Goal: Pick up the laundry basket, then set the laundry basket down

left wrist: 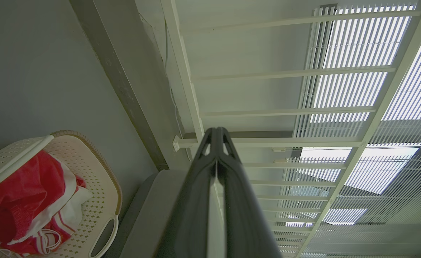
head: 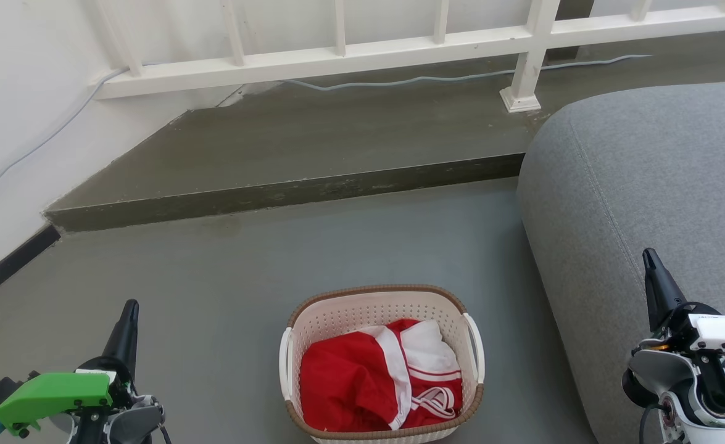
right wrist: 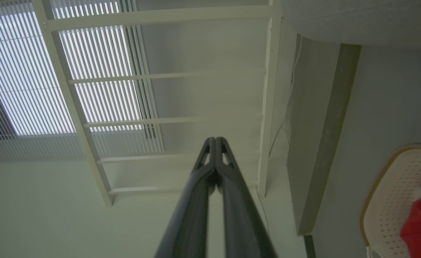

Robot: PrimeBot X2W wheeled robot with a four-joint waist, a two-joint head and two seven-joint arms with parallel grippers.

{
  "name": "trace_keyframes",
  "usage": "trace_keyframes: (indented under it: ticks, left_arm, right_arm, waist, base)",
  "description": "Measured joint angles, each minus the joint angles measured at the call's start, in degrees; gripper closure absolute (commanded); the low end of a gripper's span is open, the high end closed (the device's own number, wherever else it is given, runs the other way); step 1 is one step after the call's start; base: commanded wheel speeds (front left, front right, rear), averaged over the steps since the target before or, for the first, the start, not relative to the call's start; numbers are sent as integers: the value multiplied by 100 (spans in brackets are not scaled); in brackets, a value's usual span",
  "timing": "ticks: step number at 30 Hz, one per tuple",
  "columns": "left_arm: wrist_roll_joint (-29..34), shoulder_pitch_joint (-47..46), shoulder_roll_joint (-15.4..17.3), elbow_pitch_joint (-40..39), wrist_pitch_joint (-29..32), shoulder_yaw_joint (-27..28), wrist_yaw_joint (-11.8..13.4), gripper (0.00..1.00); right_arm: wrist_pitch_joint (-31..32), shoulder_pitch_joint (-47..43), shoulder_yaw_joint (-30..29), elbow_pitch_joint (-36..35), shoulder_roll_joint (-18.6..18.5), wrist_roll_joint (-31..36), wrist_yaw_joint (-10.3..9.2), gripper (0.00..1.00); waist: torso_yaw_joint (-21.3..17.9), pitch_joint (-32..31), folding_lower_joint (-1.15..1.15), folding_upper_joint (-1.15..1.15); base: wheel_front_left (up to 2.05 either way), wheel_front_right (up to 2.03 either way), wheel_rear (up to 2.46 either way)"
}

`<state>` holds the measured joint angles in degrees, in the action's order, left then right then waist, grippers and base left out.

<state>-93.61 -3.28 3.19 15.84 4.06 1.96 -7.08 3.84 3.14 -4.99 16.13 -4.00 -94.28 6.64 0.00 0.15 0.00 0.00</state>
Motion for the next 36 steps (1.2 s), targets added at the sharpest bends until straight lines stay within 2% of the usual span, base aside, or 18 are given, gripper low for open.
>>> trace_keyframes:
  ticks: [36]
  left_arm:
    - [0,-1,-1,-3,1,8,0,100]
  right_arm:
    - [23,1,-15,-3,18,0,0,100]
  waist:
    - [0,1,0,0]
  base:
    - [0,0,0]
